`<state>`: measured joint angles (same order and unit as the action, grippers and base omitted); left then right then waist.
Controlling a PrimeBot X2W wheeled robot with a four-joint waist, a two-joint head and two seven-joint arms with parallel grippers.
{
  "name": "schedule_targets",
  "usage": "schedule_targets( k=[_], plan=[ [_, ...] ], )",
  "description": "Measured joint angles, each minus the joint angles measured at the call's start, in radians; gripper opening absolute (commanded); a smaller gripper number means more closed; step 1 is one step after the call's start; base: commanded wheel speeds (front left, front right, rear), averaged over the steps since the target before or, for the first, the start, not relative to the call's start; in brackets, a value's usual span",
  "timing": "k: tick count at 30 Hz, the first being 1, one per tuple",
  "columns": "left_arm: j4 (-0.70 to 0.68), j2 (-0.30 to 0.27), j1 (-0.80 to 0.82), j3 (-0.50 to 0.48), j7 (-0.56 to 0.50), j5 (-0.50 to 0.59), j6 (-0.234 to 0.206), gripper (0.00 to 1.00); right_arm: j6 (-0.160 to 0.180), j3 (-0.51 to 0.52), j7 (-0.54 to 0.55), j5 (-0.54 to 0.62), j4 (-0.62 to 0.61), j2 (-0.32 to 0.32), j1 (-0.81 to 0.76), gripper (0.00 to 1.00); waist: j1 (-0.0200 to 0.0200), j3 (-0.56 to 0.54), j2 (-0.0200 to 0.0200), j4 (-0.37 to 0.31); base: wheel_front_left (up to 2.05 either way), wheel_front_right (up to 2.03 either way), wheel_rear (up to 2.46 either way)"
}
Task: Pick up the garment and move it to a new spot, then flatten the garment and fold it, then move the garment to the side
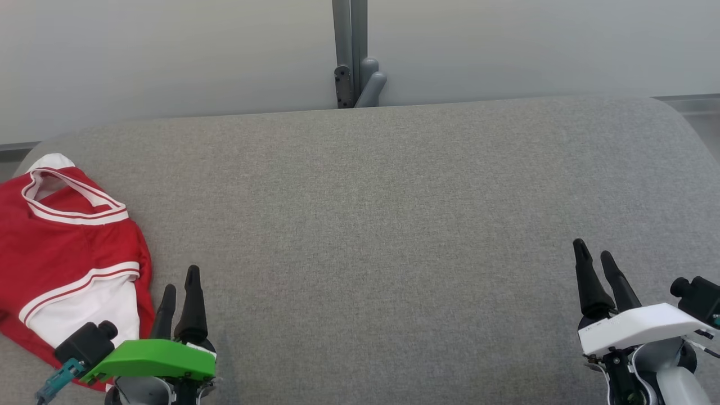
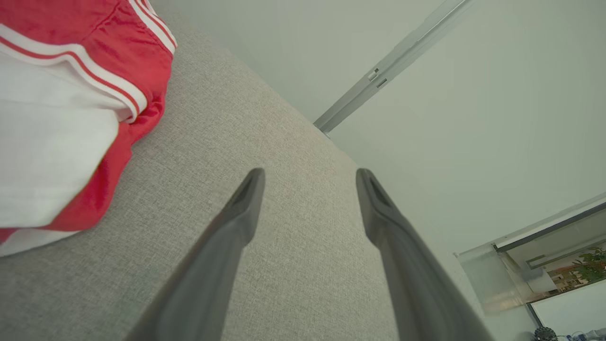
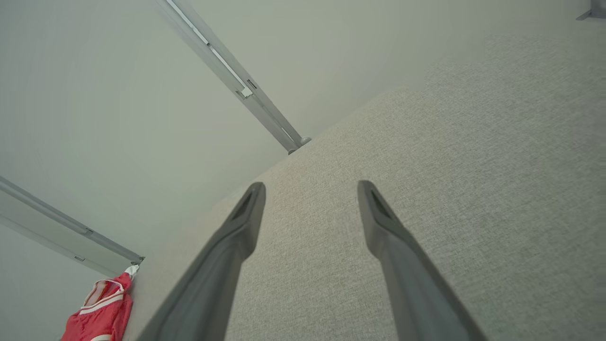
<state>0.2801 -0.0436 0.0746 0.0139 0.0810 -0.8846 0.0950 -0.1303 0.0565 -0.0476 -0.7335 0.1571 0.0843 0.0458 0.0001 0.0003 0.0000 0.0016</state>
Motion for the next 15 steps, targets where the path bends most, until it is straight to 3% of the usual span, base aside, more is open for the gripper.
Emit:
schedule_targets(
  k=[15],
  plan=[
    [-0.004, -0.016, -0.023, 0.02, 0.042, 0.239, -0.022, 1.0, 0.0, -0.027, -0.051, 0.221, 0.032, 0.02, 0.002, 1.0, 0.0, 0.003, 0.0, -0.002, 0.0, 0.0, 0.0]
  ],
)
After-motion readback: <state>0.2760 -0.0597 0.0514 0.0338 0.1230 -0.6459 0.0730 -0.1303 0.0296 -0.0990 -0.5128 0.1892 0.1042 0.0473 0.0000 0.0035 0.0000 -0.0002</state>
